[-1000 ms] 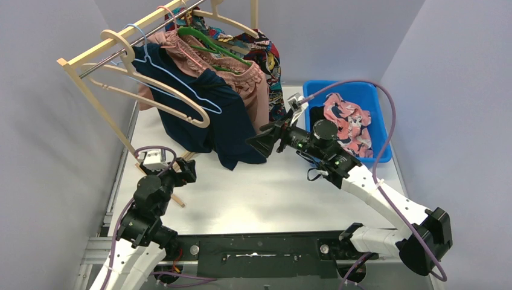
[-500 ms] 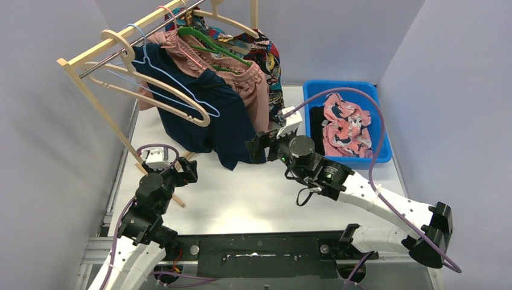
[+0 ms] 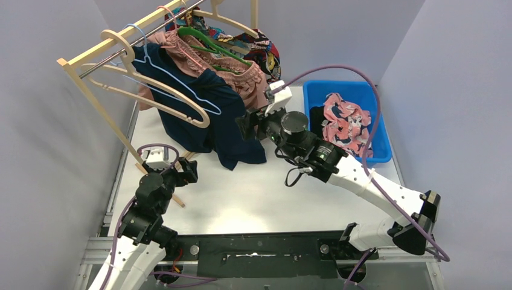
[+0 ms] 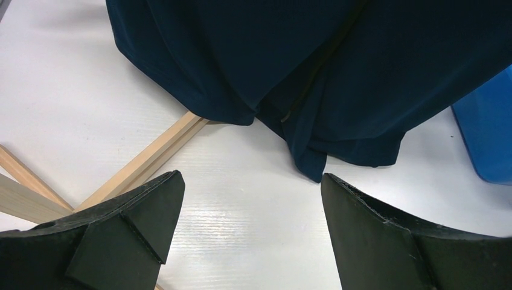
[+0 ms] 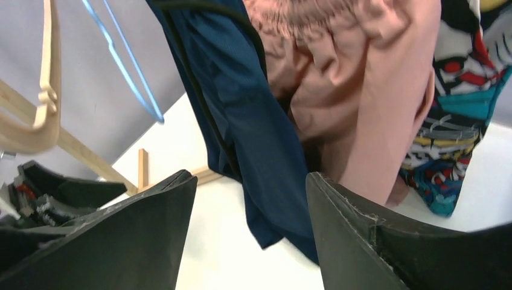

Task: Remove the shorts from the hanger
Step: Pick up the hanger from the clothes rod.

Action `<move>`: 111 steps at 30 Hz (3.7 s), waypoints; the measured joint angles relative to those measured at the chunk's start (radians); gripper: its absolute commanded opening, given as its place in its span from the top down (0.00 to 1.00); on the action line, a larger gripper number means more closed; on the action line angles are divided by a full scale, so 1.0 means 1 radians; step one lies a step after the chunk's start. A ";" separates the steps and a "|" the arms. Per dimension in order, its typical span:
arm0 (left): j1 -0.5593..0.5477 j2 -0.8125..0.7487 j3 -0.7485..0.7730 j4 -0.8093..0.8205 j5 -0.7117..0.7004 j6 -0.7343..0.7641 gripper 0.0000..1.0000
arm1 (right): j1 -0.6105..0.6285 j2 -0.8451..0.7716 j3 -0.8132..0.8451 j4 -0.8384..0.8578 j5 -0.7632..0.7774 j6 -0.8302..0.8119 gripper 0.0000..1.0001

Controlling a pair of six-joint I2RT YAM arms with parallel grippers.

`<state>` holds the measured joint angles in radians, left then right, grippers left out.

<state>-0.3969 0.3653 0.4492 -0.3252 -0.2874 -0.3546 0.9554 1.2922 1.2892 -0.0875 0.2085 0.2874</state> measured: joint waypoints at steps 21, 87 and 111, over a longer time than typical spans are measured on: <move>0.002 0.004 0.000 0.000 -0.005 0.000 0.16 | -0.088 0.477 0.674 -0.293 -0.253 -0.196 0.62; 0.008 0.016 0.000 0.000 -0.019 0.000 0.16 | -0.122 0.492 0.578 0.026 -0.299 -0.090 1.00; 0.013 0.018 -0.001 0.007 -0.029 0.000 0.16 | -0.103 0.166 0.189 0.107 -0.381 -0.169 1.00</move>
<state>-0.3843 0.3828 0.4484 -0.3183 -0.3168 -0.3542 0.8520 1.4582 1.4784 0.0193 -0.1722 0.1184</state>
